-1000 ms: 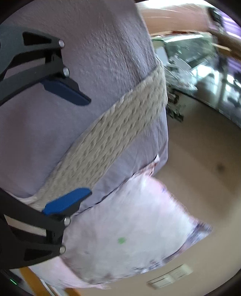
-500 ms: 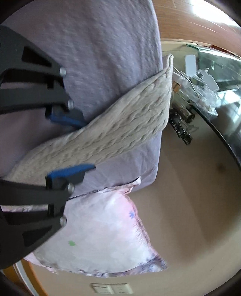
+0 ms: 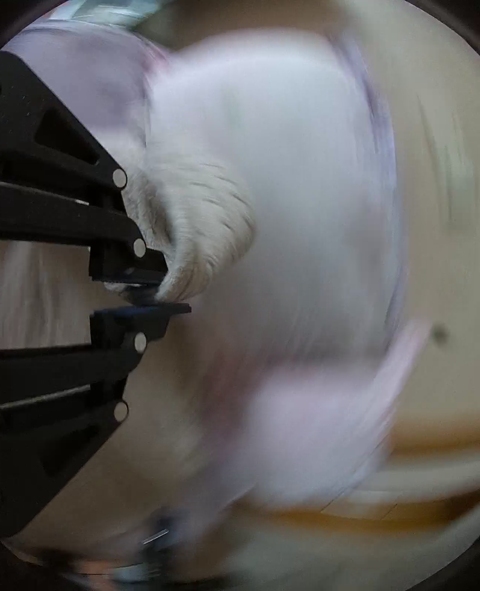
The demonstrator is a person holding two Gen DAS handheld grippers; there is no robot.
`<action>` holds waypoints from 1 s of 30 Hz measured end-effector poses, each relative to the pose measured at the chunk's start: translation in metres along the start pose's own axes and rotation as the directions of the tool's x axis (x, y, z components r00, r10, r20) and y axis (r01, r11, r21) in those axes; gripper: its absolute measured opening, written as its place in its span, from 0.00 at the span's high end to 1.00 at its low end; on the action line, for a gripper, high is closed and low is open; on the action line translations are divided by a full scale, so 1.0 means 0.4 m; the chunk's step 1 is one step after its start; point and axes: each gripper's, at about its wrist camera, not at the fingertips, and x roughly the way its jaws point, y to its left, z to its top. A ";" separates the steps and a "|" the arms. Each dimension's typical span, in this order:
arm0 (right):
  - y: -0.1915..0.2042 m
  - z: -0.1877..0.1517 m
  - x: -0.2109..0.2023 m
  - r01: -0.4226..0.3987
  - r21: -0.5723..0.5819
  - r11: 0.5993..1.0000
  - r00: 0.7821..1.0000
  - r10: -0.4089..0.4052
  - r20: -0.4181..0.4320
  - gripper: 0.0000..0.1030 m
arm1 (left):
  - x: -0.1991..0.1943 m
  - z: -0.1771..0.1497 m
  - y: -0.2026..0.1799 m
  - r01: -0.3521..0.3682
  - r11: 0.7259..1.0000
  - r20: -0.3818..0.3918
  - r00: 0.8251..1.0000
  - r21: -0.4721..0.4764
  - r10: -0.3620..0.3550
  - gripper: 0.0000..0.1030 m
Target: Fold small clothes
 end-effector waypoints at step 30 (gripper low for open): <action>-0.131 0.137 0.289 -0.003 0.477 0.879 0.995 0.048 -0.082 0.92 | -0.189 -0.391 0.108 0.105 0.940 -0.221 0.958 -0.324 -0.183 0.49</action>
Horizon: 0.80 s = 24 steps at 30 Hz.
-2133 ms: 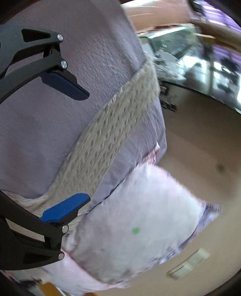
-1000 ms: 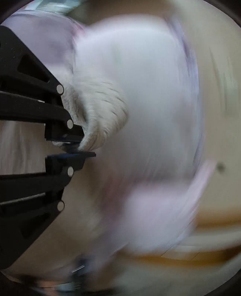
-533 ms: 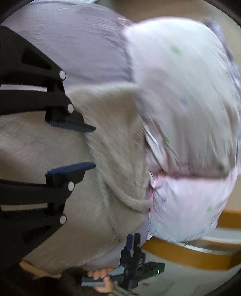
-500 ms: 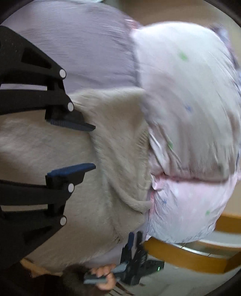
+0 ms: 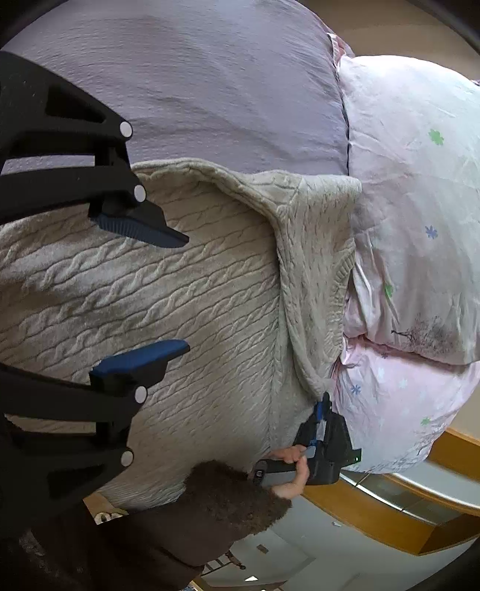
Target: Fold small clothes
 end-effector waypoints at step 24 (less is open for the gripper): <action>-0.285 -0.471 -0.514 -0.041 -0.137 0.990 0.992 0.024 -0.126 0.54 | -0.141 -0.228 0.105 0.144 0.957 0.009 0.989 -0.252 -0.146 0.41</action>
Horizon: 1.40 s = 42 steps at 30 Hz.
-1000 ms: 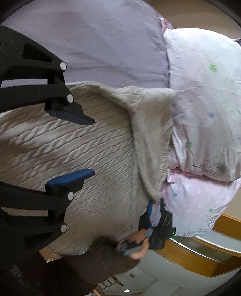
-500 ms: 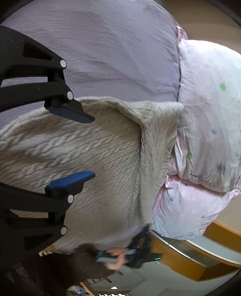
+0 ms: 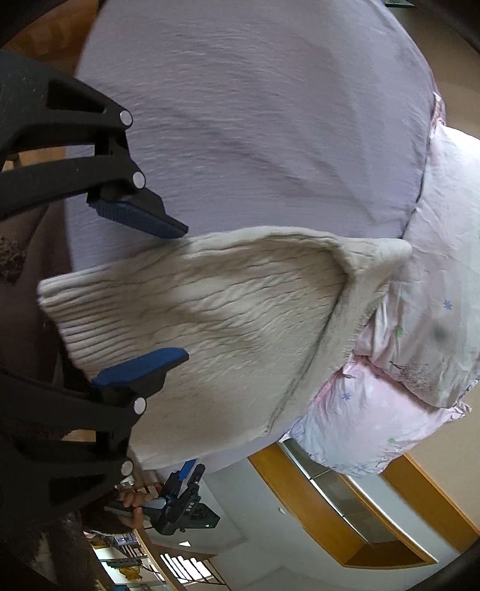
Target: Fold small clothes
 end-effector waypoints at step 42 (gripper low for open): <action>0.144 0.504 0.186 -0.308 -0.039 0.951 0.862 0.296 0.412 0.07 | 0.177 0.555 0.123 0.138 0.974 0.244 0.965 -0.179 -0.092 0.39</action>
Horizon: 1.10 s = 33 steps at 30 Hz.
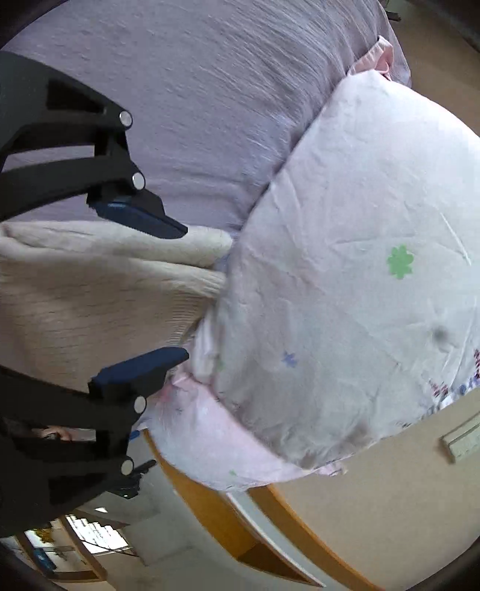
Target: Fold small clothes
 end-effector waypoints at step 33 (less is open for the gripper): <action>-0.019 0.045 -0.111 0.059 -0.054 0.997 0.996 -0.055 0.074 0.07 | 0.296 -0.107 -0.302 0.560 0.730 -0.113 0.758 -0.391 -0.642 0.84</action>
